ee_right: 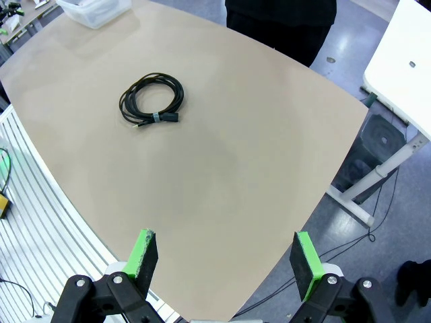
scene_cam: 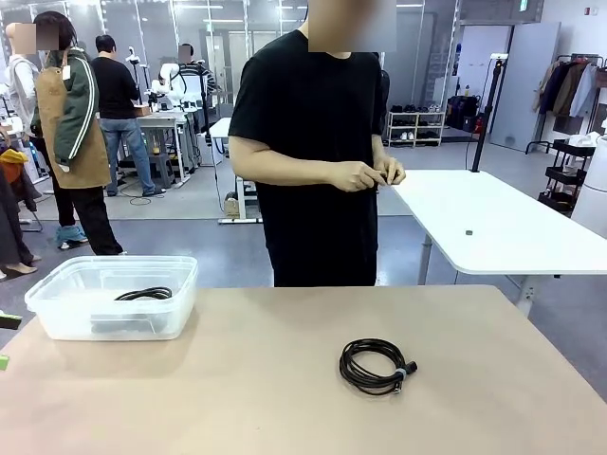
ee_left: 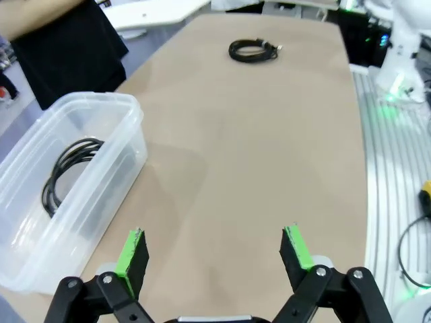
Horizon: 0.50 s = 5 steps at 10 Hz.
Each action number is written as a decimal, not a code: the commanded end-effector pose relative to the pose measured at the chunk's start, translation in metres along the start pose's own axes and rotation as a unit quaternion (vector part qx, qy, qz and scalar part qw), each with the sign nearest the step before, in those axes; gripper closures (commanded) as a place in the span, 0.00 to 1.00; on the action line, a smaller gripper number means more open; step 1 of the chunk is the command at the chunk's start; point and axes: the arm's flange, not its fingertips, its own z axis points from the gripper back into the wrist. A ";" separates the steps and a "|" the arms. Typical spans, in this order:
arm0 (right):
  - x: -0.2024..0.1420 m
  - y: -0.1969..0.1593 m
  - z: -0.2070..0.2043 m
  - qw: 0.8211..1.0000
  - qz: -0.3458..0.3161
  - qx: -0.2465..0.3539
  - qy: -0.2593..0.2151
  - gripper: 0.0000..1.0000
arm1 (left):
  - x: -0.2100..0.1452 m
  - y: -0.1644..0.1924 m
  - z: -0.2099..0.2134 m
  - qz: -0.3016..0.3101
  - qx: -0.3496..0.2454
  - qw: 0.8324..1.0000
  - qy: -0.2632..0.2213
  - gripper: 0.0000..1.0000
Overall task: Organize and store the cables.
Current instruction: Place the USB Extension Cable into the Organizing box.
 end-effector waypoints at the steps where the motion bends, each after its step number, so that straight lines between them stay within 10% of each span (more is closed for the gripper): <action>1: -0.001 -0.001 0.001 1.000 0.007 0.005 -0.005 0.00 | 0.010 0.000 0.007 -0.004 0.006 1.000 0.006 0.00; 5: -0.001 -0.001 0.001 1.000 0.007 0.005 -0.005 0.00 | 0.010 0.000 0.007 -0.004 0.006 1.000 0.006 0.00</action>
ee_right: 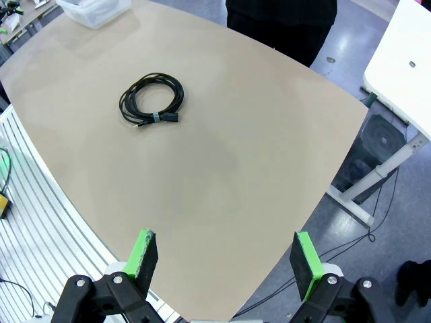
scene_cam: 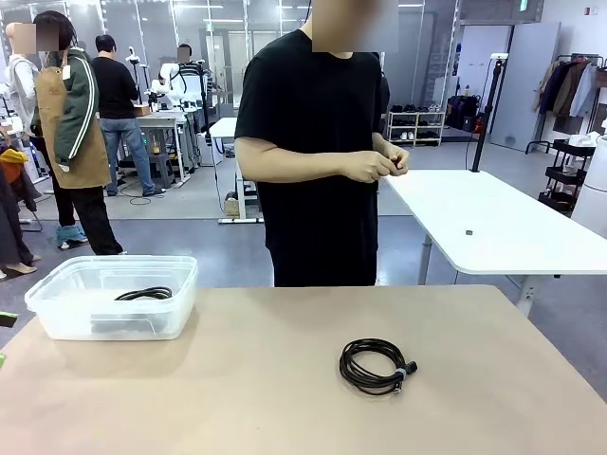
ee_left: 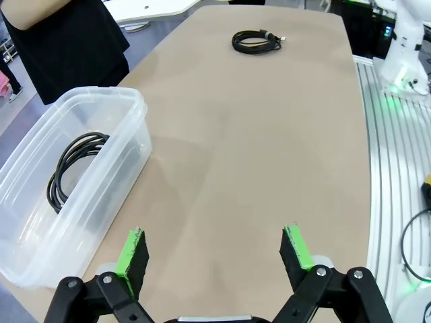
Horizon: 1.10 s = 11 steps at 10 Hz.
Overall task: Organize and store the cables.
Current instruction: Place the USB Extension Cable into the Organizing box.
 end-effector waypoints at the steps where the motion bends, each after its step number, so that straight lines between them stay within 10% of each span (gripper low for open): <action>1: -0.001 -0.001 0.001 1.000 0.007 0.005 -0.005 0.00 | 0.004 0.000 0.002 0.003 -0.001 1.000 -0.011 0.00; 4: 0.000 0.000 0.000 1.000 0.000 0.000 0.000 0.00 | 0.004 0.000 0.002 0.003 -0.001 1.000 -0.011 0.00; 6: 0.081 0.026 -0.017 0.989 0.121 0.001 0.085 0.00 | 0.004 0.000 0.002 0.003 -0.001 1.000 -0.011 0.00; 11: 0.204 0.093 -0.175 0.890 0.377 0.039 0.253 0.00 | 0.004 0.000 0.002 0.003 -0.001 1.000 -0.011 0.00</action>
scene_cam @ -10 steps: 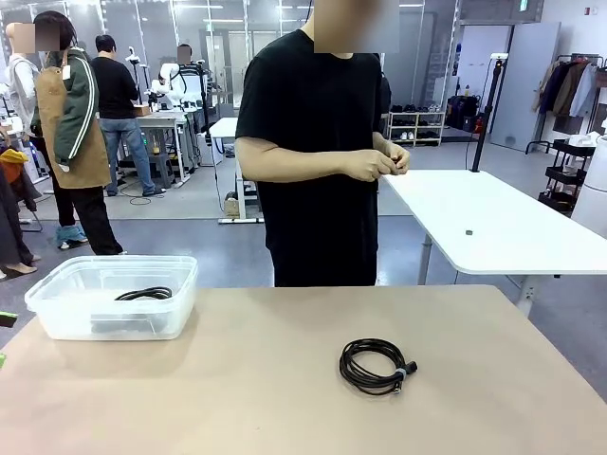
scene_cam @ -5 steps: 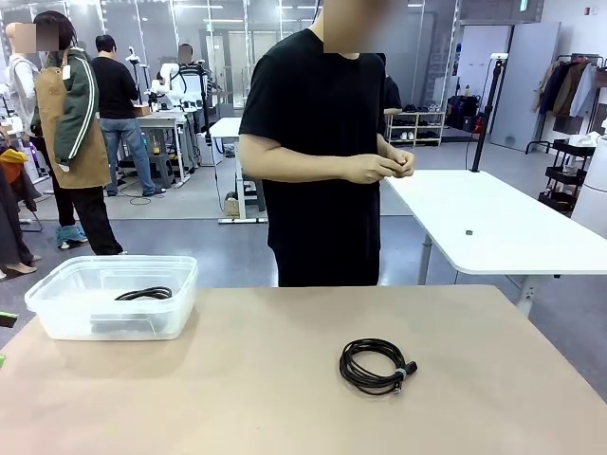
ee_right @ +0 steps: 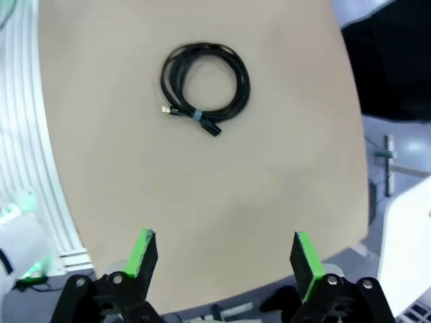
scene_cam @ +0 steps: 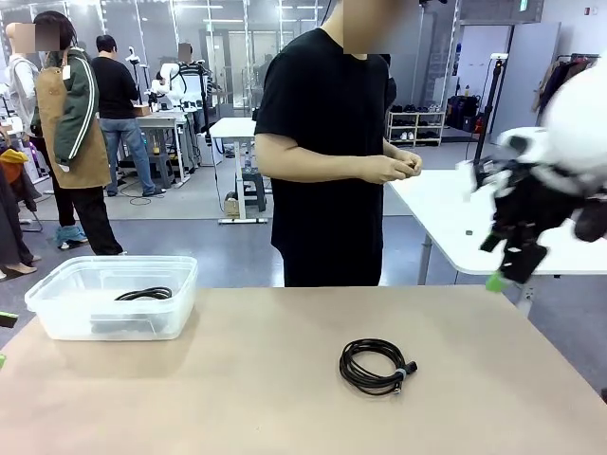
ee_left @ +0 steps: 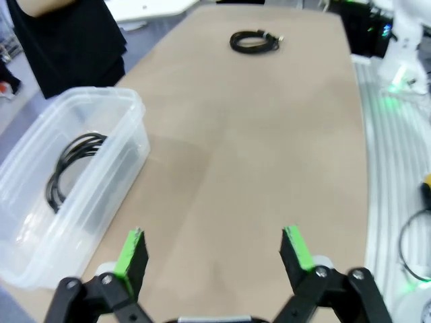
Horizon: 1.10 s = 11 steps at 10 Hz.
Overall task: Organize and store the cables.
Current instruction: Place the USB Extension Cable into the Organizing box.
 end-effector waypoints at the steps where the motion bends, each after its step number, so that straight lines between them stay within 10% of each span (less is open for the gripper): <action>1: 0.012 -0.019 -0.025 0.998 0.059 0.006 0.019 0.00 | 0.003 0.000 0.002 0.003 0.002 1.000 -0.011 0.00; 11: 0.068 0.044 -0.177 0.972 0.205 0.103 0.044 0.00 | 0.003 0.000 0.002 0.003 0.002 1.000 -0.011 0.00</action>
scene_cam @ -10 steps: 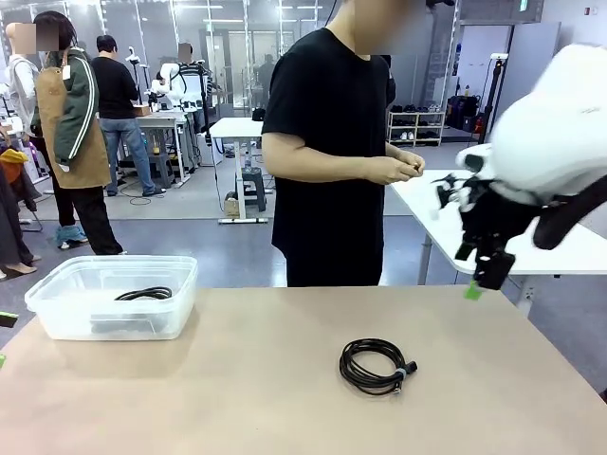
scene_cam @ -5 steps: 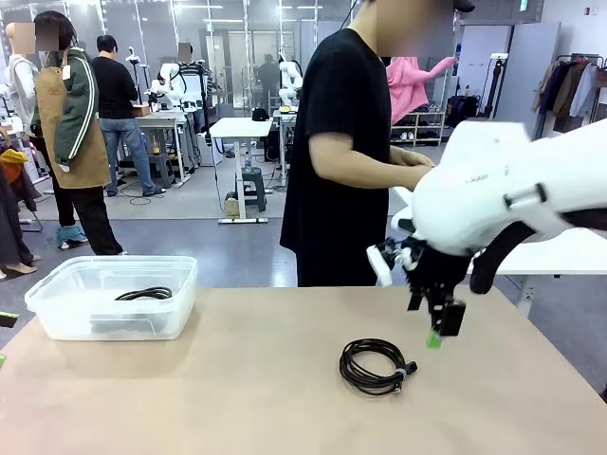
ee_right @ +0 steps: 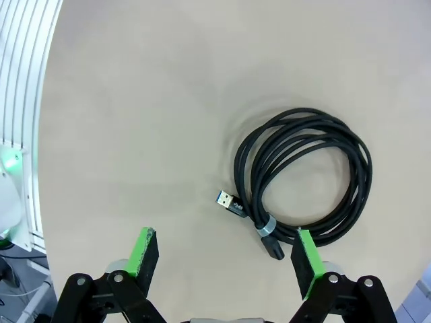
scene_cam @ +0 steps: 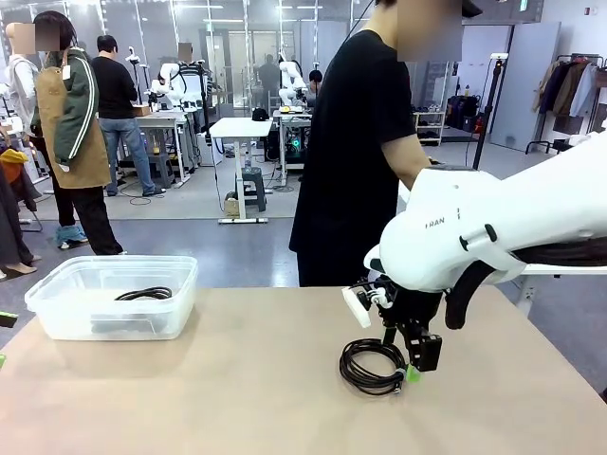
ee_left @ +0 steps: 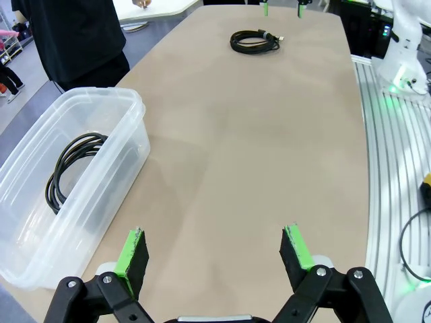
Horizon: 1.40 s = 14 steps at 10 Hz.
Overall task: Organize and store the cables.
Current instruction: Place the USB Extension Cable into the Organizing box.
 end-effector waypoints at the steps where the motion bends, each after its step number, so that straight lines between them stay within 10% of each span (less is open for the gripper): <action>1: 0.004 -0.002 0.004 1.000 0.002 0.003 -0.002 0.00 | 0.003 0.001 0.002 0.003 0.002 1.000 -0.011 0.00; 14: -0.019 -0.016 -0.070 0.993 0.091 -0.051 0.052 0.00 | 0.003 0.001 0.002 0.003 0.002 1.000 -0.011 0.00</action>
